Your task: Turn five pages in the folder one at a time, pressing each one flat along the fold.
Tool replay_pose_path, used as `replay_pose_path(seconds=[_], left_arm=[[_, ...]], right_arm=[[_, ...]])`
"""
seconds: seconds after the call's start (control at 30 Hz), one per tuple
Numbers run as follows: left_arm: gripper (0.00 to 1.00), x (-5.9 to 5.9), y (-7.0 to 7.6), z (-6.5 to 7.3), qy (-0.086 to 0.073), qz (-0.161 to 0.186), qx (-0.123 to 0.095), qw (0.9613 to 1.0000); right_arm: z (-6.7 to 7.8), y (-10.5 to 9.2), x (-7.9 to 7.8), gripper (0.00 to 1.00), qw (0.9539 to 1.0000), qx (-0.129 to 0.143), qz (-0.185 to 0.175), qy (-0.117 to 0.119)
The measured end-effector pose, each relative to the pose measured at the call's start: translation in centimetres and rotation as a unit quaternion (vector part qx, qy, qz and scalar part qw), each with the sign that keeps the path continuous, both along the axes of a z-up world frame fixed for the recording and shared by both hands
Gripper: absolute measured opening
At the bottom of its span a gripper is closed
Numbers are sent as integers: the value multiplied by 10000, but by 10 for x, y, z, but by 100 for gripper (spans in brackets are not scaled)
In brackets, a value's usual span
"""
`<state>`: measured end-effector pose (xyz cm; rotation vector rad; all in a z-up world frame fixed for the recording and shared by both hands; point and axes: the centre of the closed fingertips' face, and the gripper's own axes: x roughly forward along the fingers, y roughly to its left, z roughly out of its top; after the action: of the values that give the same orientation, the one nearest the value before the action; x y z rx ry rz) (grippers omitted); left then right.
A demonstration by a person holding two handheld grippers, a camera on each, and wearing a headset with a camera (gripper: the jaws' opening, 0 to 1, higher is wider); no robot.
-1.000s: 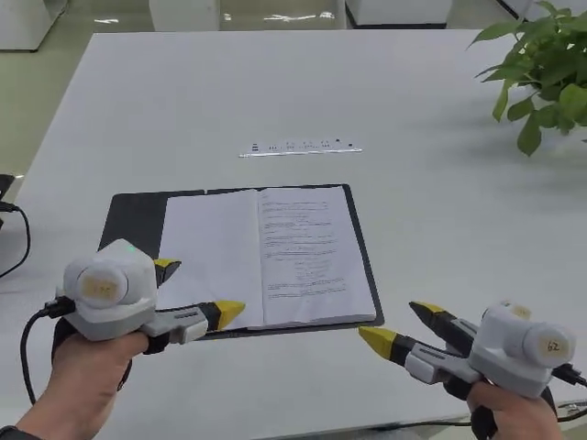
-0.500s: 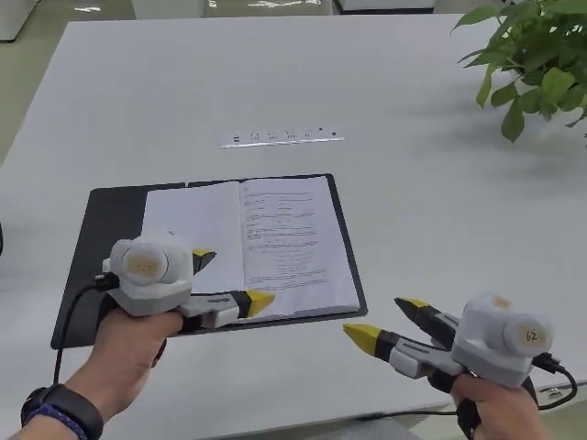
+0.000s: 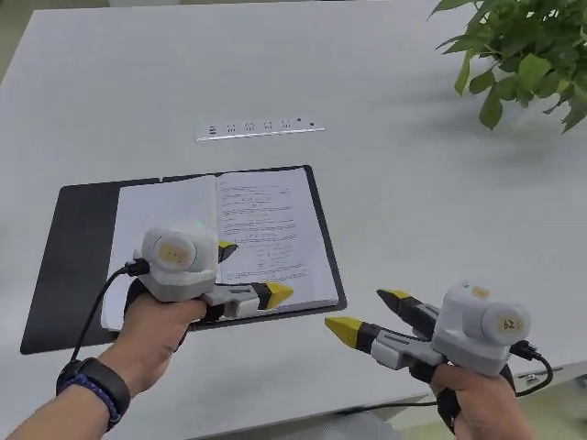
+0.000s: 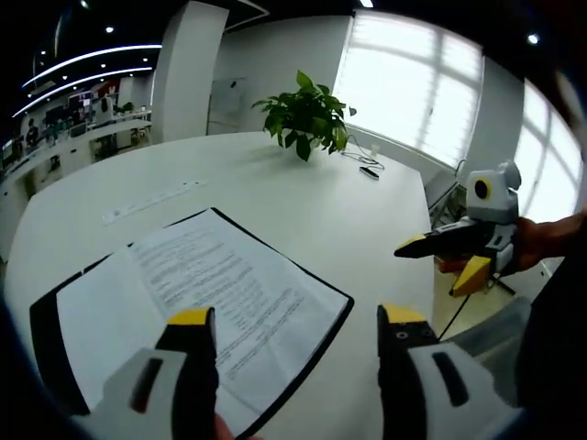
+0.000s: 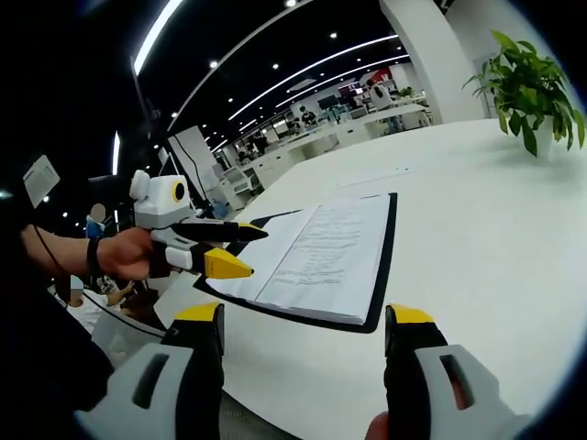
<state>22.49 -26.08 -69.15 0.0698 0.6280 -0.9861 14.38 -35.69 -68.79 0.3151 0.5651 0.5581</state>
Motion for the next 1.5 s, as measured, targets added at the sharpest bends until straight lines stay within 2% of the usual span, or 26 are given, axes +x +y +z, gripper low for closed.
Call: replay_pose_path(seconds=[0.2, 0.33, 0.67, 0.73, 0.87, 1.03, 1.07, 1.1, 1.13, 1.17, 1.4, 1.43, 1.5], left_arm=[[70, 5, -21, -11, -28, -207, 125, 9997], [68, 13, -31, -25, 44, -191, 144, 9997], [67, 19, -49, -46, 137, -94, 239, 9996], [64, 21, -50, -55, 134, -75, 409, 9990], [65, 21, -57, -67, 194, -76, 493, 9986], [65, 20, -63, -81, 175, -166, 713, 9972], [64, 19, -61, -86, 173, -173, 832, 9962], [64, 17, -60, -91, 143, -248, 952, 9950], [64, 18, -59, -90, -108, -291, 1070, 9938], [63, 16, -58, -90, -179, -374, 1182, 9921], [57, 20, -54, -90, -182, -314, 1164, 9925], [56, 20, -54, -91, -269, -405, 1230, 9912], [56, 18, -54, -92, -307, -409, 1217, 9913]], right_arm=[[-7, 0, -3, 70, 9999, -38, 65, 140], [-9, -1, -3, 70, 9998, -8, 50, 166], [-14, -4, 0, 69, 9996, -5, 50, 273], [-15, -6, 1, 69, 9995, 9, 36, 323], [-17, -8, 3, 69, 9994, 14, 15, 336], [-18, -10, 5, 69, 9993, 31, -10, 371], [-19, -10, 4, 69, 9993, 30, -3, 379], [-19, -9, 4, 69, 9992, 29, 9, 388], [-19, -9, 4, 69, 9992, 23, 18, 400], [-20, -9, 3, 69, 9991, 12, 20, 412], [-24, -9, 1, 68, 9987, 31, 26, 503], [-25, -8, 1, 68, 9987, 23, 41, 506], [-25, -7, 1, 68, 9986, 2, 83, 518]])
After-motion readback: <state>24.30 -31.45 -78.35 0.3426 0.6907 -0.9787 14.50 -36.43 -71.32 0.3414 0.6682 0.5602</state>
